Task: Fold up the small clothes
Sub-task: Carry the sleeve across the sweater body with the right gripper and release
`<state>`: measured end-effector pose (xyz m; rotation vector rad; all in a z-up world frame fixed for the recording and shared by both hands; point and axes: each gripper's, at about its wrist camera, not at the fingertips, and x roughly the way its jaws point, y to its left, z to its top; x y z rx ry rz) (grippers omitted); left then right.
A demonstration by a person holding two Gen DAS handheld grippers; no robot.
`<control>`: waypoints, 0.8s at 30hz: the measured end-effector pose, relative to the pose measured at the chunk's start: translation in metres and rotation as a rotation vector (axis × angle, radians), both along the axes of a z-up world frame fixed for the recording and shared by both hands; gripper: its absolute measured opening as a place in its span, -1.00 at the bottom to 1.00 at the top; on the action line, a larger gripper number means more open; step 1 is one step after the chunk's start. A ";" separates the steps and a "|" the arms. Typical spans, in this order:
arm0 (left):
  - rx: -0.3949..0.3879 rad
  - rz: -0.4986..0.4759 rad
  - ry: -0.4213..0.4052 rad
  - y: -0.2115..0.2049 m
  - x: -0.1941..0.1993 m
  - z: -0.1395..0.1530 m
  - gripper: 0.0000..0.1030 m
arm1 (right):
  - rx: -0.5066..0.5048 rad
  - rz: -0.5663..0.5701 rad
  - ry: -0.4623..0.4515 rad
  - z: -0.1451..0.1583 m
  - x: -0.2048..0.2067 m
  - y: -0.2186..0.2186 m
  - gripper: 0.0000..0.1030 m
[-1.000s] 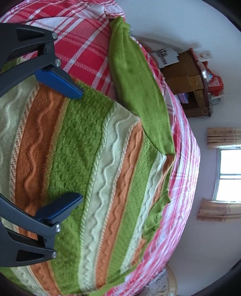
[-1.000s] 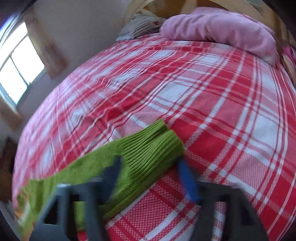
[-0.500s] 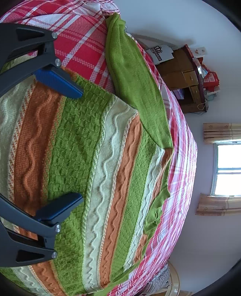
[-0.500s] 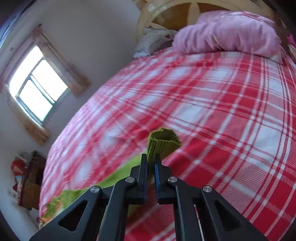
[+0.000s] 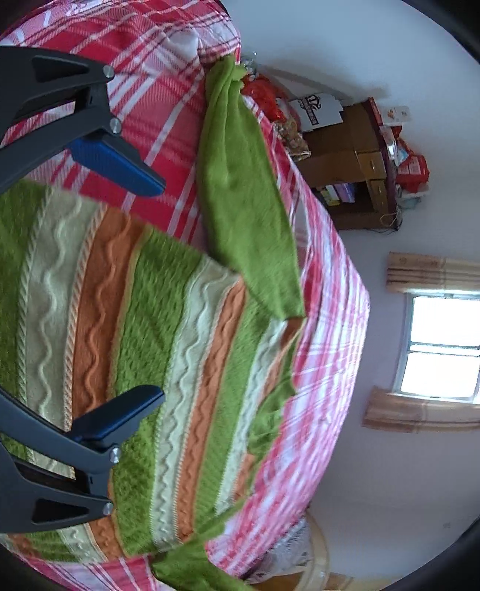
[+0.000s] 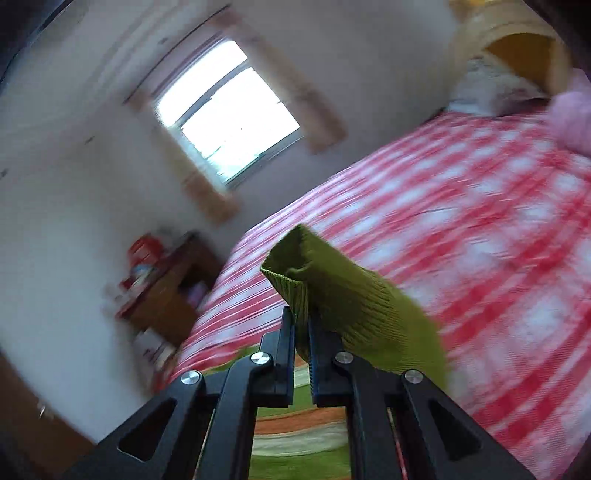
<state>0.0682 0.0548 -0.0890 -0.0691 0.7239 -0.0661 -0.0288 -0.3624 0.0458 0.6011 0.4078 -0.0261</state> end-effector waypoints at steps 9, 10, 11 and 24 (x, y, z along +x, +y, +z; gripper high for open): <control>-0.002 0.046 -0.062 0.040 -0.004 0.014 1.00 | 0.058 0.260 0.087 -0.061 0.135 0.151 -0.89; -0.006 0.051 -0.066 0.044 -0.004 0.014 1.00 | 0.072 0.285 0.106 -0.076 0.145 0.169 -0.89; -0.012 0.058 -0.068 0.050 -0.003 0.014 1.00 | 0.086 0.312 0.123 -0.088 0.156 0.185 -0.89; -0.027 0.117 -0.019 0.086 0.014 -0.012 1.00 | 0.098 0.531 0.358 -0.213 0.228 0.298 -0.69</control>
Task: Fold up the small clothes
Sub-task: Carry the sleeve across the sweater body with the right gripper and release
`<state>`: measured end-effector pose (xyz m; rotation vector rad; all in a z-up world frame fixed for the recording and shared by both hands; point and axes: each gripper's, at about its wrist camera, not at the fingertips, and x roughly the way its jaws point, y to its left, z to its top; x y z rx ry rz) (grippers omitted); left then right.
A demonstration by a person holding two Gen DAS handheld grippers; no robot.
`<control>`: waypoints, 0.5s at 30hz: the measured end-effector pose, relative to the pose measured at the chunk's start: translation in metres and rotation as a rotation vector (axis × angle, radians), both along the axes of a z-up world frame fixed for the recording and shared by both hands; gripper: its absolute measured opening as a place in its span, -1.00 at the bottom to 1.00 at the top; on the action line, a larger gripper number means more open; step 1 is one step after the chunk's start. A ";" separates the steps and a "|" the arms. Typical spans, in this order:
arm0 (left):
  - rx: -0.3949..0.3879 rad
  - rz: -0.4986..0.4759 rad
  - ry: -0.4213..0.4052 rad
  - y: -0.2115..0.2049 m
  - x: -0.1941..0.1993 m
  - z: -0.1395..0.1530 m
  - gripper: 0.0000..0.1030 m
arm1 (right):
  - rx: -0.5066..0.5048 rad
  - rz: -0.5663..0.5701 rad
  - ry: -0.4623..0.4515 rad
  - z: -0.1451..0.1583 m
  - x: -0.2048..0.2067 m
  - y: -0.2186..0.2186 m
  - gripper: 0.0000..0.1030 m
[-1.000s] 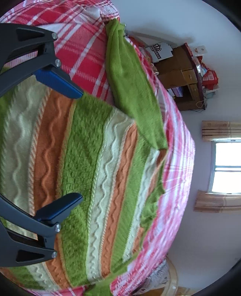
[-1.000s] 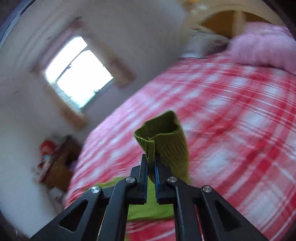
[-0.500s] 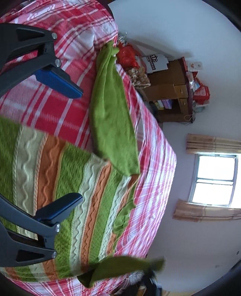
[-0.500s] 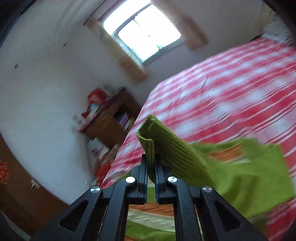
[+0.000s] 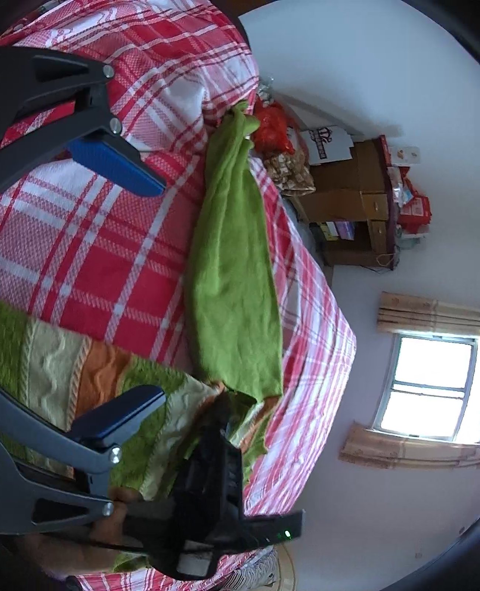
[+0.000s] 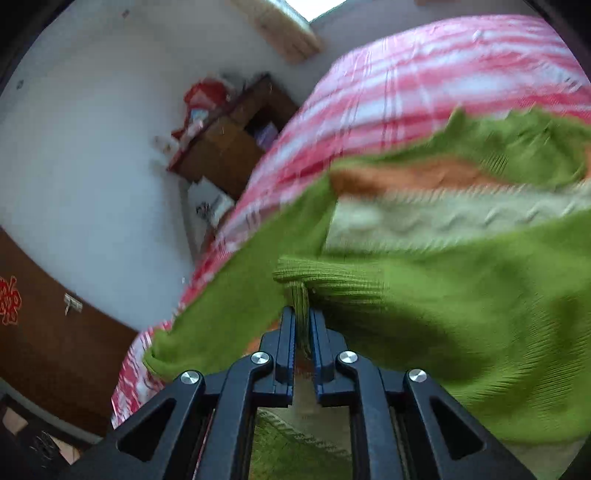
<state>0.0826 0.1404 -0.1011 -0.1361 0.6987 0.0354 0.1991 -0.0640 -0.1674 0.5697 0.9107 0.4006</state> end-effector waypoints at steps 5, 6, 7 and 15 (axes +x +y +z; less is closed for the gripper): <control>-0.003 0.004 0.007 0.002 0.002 -0.004 1.00 | 0.123 0.047 -0.064 0.023 -0.017 -0.015 0.02; -0.005 0.005 0.006 0.001 0.003 -0.004 1.00 | 0.112 0.040 -0.103 0.030 -0.023 -0.021 0.02; -0.006 0.006 0.006 0.001 0.002 -0.004 1.00 | 0.069 0.013 -0.152 0.038 -0.030 -0.029 0.02; -0.030 -0.009 0.013 -0.008 -0.006 0.000 1.00 | -0.144 -0.072 -0.092 0.015 0.001 -0.025 -0.37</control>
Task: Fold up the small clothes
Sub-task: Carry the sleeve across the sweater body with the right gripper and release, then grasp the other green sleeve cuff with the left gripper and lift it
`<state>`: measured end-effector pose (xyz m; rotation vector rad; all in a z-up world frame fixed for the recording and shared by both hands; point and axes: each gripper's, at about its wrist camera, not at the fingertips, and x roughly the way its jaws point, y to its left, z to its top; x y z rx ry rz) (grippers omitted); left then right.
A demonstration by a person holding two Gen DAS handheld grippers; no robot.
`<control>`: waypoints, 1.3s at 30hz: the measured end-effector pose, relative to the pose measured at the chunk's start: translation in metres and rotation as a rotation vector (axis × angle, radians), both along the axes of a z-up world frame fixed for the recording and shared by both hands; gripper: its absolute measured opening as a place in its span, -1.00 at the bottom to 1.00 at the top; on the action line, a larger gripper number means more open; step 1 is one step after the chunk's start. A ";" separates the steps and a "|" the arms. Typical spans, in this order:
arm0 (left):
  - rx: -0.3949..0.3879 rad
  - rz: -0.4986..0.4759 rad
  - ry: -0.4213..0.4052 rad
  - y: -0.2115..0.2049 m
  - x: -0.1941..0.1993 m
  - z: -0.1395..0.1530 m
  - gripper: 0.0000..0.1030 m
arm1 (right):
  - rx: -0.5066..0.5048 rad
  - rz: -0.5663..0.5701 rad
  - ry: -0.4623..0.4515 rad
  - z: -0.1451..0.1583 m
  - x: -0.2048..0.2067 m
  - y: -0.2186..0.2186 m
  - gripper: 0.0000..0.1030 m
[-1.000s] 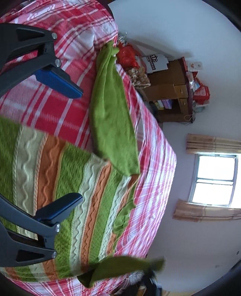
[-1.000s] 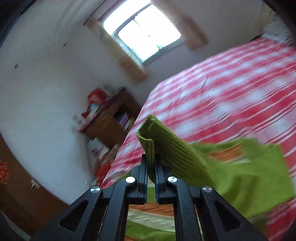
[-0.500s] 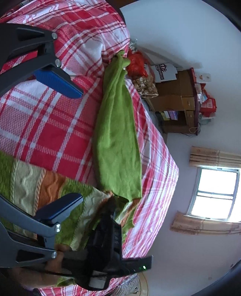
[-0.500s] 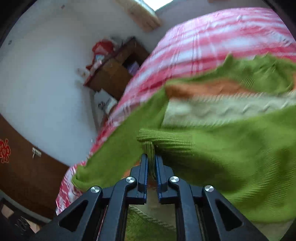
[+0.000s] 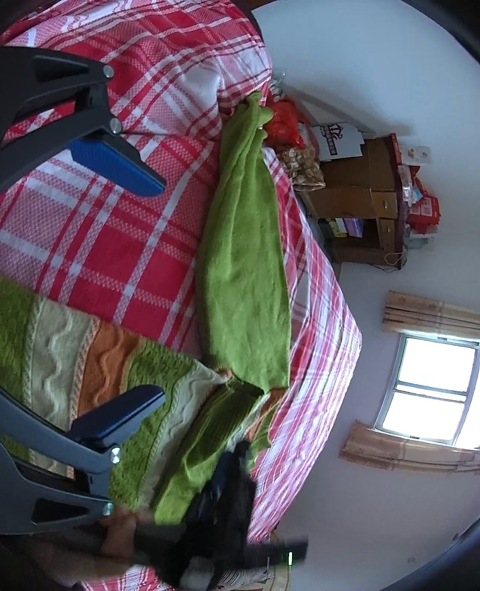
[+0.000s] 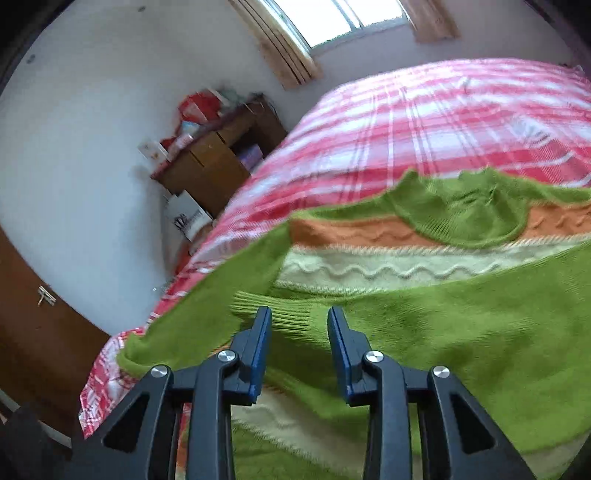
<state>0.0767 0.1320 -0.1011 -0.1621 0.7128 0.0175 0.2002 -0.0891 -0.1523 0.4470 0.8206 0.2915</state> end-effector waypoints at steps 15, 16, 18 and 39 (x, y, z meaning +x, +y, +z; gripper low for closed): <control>0.045 0.013 -0.012 0.003 -0.007 0.008 1.00 | -0.059 0.001 -0.096 0.038 -0.046 -0.045 -0.26; 0.040 0.009 -0.012 0.001 -0.007 0.008 1.00 | -0.117 -0.038 -0.098 0.040 -0.060 -0.061 -0.26; 0.037 0.000 -0.005 -0.005 -0.006 0.006 1.00 | -0.241 -0.111 -0.083 0.039 -0.078 -0.088 -0.26; -0.083 0.348 -0.022 0.106 0.016 0.029 1.00 | -0.364 -0.240 -0.041 -0.004 -0.141 -0.182 0.24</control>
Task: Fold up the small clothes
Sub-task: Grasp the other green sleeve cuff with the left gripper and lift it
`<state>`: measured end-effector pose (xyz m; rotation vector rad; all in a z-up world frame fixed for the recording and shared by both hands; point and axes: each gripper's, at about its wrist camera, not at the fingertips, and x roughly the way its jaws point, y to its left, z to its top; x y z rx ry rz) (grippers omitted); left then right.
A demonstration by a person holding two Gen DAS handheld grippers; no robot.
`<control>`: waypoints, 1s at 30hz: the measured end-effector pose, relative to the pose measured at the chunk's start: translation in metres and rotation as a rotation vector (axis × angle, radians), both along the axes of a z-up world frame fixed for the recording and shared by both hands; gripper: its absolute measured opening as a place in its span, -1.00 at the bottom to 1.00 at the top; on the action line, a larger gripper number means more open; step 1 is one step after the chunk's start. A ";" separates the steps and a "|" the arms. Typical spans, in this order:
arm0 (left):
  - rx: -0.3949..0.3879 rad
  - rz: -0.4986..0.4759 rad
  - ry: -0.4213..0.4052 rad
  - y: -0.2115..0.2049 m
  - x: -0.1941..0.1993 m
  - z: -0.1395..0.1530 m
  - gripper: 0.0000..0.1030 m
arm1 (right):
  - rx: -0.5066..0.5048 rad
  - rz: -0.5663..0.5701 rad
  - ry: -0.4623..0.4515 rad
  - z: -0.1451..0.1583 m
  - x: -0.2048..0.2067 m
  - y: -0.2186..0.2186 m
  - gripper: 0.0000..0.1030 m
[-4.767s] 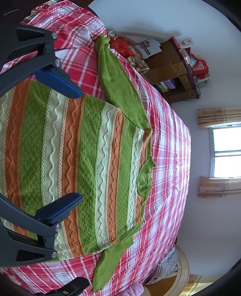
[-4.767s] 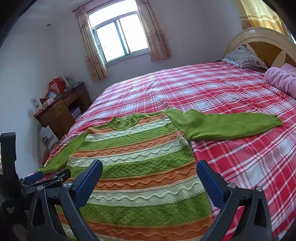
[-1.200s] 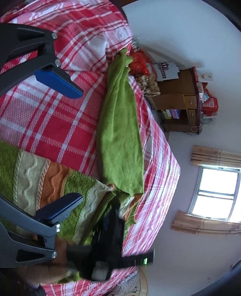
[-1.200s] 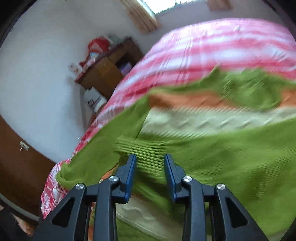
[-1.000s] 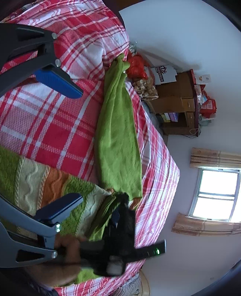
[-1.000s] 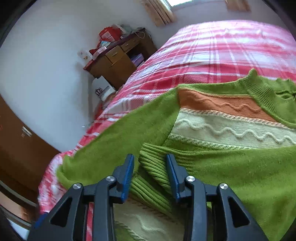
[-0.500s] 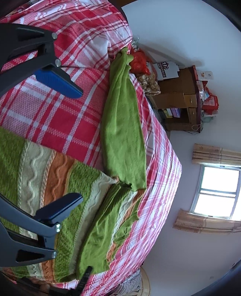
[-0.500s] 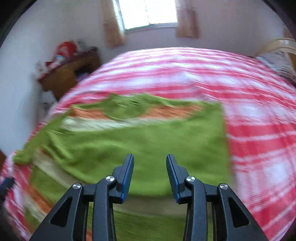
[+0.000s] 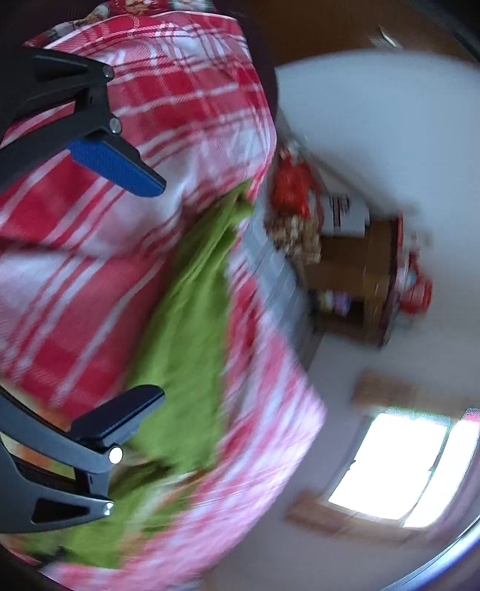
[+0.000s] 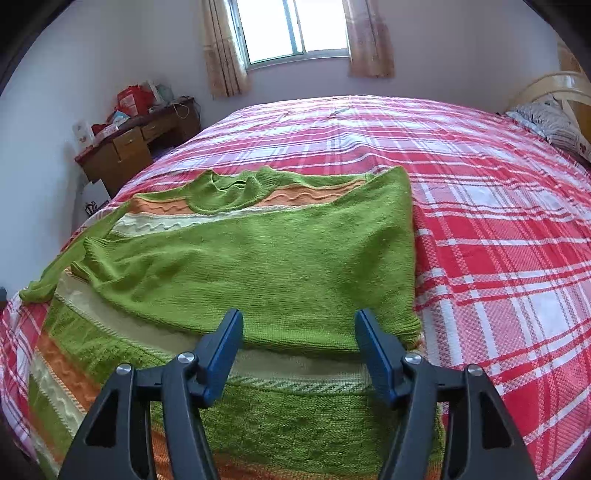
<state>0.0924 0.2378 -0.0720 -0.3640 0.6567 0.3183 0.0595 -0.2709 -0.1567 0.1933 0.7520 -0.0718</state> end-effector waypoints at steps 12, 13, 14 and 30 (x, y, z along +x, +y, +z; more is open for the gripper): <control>-0.334 0.096 0.124 0.063 0.089 -0.052 0.33 | 0.019 0.001 -0.009 -0.001 -0.001 -0.001 0.25; -0.346 0.092 0.141 0.061 0.092 -0.058 0.27 | 0.021 0.001 -0.010 -0.001 -0.001 -0.001 0.25; -0.342 0.095 0.151 0.058 0.096 -0.061 0.23 | 0.022 0.000 -0.010 -0.002 -0.001 -0.002 0.25; -0.005 -0.159 -0.177 -0.045 0.080 0.026 -0.89 | 0.047 0.000 -0.028 -0.002 -0.001 -0.005 0.25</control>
